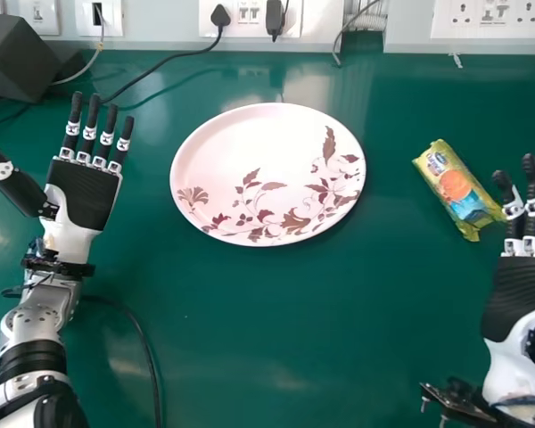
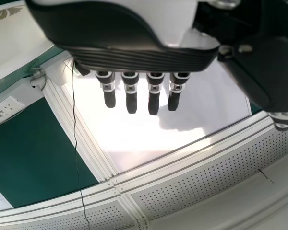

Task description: Pick up biscuit and place it in the plate

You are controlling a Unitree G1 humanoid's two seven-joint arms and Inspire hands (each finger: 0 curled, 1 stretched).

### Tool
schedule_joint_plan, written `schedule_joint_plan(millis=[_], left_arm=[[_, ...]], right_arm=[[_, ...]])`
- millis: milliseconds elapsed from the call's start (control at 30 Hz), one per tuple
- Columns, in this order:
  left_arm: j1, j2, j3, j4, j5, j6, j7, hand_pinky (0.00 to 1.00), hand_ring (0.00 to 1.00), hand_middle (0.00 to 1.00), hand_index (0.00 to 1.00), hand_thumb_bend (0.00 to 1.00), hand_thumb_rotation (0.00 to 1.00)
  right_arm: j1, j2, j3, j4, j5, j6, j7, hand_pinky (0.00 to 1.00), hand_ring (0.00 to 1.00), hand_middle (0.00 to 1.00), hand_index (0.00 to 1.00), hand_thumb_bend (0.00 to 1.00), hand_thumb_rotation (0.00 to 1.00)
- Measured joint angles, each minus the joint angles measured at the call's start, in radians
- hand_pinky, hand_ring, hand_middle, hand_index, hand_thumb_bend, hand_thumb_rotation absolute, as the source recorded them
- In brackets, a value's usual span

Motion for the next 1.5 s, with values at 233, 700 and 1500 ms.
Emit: schedule_joint_plan(millis=[233,700,1500], left_arm=[[-0.010,-0.004,0.000,0.019,0.001,-0.008,0.006,1.00,0.96,0.98,0.99,1.00,0.84],[-0.043,0.001,0.000,0.074,0.013,-0.023,-0.019,0.87,0.93,0.96,1.00,1.00,0.89],[-0.075,-0.007,0.000,0.100,0.035,-0.029,-0.039,0.85,0.98,1.00,1.00,1.00,0.89]], right_arm=[[-0.003,-0.002,-0.010,-0.082,-0.104,0.090,-0.068,0.97,0.99,1.00,0.93,0.87,0.78],[-0.031,-0.008,-0.042,-0.160,-0.329,0.195,-0.154,0.97,1.00,1.00,0.96,0.87,0.80],[-0.102,-0.095,-0.095,-0.315,-0.609,0.441,-0.103,0.98,1.00,1.00,0.98,0.87,0.77]])
